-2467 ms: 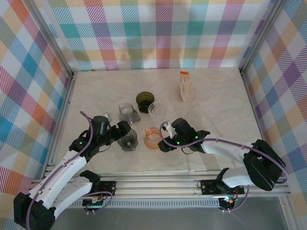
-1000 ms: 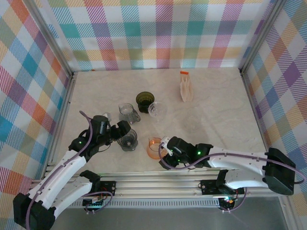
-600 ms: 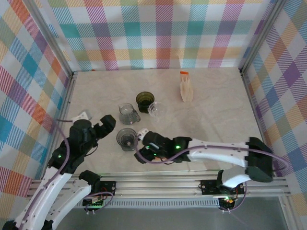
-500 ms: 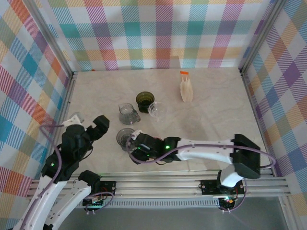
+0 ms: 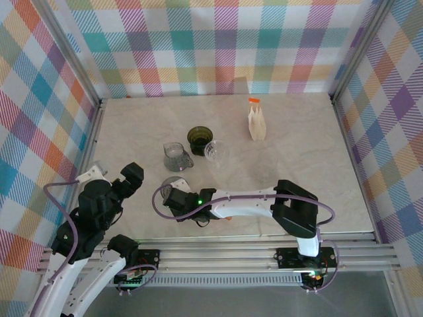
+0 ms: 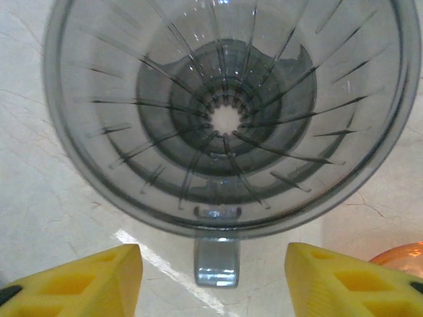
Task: Place the coffee filter in the dripper
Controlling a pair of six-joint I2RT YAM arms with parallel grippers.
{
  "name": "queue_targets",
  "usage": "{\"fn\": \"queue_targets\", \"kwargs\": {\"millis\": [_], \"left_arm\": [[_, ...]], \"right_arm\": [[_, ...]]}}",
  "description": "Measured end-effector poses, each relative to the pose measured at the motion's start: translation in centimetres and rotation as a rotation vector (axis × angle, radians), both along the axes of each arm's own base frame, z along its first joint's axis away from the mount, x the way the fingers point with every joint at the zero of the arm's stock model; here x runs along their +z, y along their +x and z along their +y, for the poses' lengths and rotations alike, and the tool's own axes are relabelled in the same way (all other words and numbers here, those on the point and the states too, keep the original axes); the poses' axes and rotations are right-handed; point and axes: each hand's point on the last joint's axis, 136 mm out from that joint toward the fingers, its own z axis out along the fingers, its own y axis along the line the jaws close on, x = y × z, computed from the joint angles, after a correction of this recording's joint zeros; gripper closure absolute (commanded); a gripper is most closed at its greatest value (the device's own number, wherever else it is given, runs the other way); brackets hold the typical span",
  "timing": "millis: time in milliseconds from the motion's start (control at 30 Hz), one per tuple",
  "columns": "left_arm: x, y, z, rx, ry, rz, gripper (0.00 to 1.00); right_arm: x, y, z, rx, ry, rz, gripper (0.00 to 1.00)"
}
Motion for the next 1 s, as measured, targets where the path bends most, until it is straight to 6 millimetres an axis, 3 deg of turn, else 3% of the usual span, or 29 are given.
{"fn": "queue_targets", "kwargs": {"millis": [167, 400, 667, 800, 1000], "left_arm": [[-0.5, 0.2, -0.4, -0.012, -0.001, 0.021, 0.01], [-0.8, 0.4, -0.8, -0.027, -0.003, 0.039, 0.01], [-0.9, 0.4, -1.0, -0.031, -0.014, 0.047, 0.0], [-1.1, 0.6, -1.1, -0.036, -0.013, 0.057, 0.0], [-1.3, 1.1, -2.3, -0.086, -0.023, 0.06, 0.0]], "right_arm": [[-0.9, 0.2, 0.1, -0.006, -0.022, 0.003, 0.62], [-0.6, 0.4, 0.7, 0.029, -0.014, -0.021, 0.8], [0.3, 0.5, 0.4, 0.079, 0.0, -0.062, 0.88], [3.5, 0.1, -0.9, 0.103, 0.048, -0.094, 0.88], [11.6, -0.5, -4.5, 0.113, 0.175, -0.162, 0.88]]}}
